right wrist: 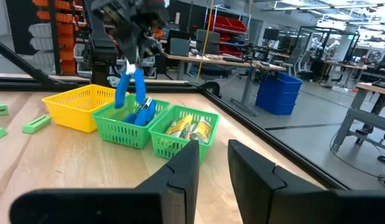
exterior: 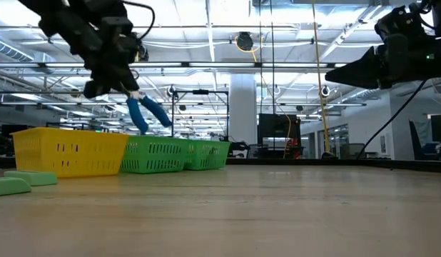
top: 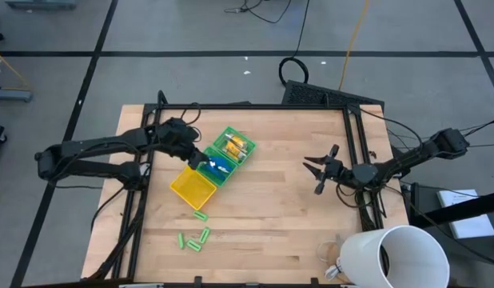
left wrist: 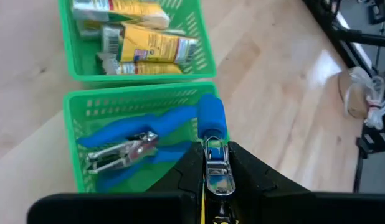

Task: Pick & Place School Supplies
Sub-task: Put the blue hole puncher into the bottom green bin

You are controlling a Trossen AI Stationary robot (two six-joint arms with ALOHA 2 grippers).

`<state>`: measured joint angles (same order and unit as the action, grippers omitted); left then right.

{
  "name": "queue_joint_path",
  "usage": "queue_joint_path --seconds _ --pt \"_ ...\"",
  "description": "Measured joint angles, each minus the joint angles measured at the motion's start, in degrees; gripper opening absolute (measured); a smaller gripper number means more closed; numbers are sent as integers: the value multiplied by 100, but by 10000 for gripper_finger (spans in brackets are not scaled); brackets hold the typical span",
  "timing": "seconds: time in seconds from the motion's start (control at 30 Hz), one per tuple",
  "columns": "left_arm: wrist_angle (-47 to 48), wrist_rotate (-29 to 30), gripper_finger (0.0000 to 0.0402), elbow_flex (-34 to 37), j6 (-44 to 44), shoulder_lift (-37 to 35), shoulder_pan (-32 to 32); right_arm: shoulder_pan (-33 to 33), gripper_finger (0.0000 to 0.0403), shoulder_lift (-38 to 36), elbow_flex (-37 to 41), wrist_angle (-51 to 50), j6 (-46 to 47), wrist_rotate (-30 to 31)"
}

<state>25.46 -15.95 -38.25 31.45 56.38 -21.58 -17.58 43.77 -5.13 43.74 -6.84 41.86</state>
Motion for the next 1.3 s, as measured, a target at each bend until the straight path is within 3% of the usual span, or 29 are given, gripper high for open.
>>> queue_joint_path --seconds 0.27,0.63,0.8,1.03,1.3 --pt "-865 -570 47 354 -117 471 -279 0 73 0 0 109 -28 1" --pt "-949 -613 47 397 -199 925 -328 0 73 0 -2 15 54 -73" --pt "-936 -605 47 397 -241 1084 -328 118 73 -30 111 -41 72 -854" --pt "-929 -542 50 388 -227 1193 -344 703 73 -66 245 -262 786 -2099" --pt "-878 -203 102 393 -368 1204 -348 1250 69 -63 304 -603 925 -3154"
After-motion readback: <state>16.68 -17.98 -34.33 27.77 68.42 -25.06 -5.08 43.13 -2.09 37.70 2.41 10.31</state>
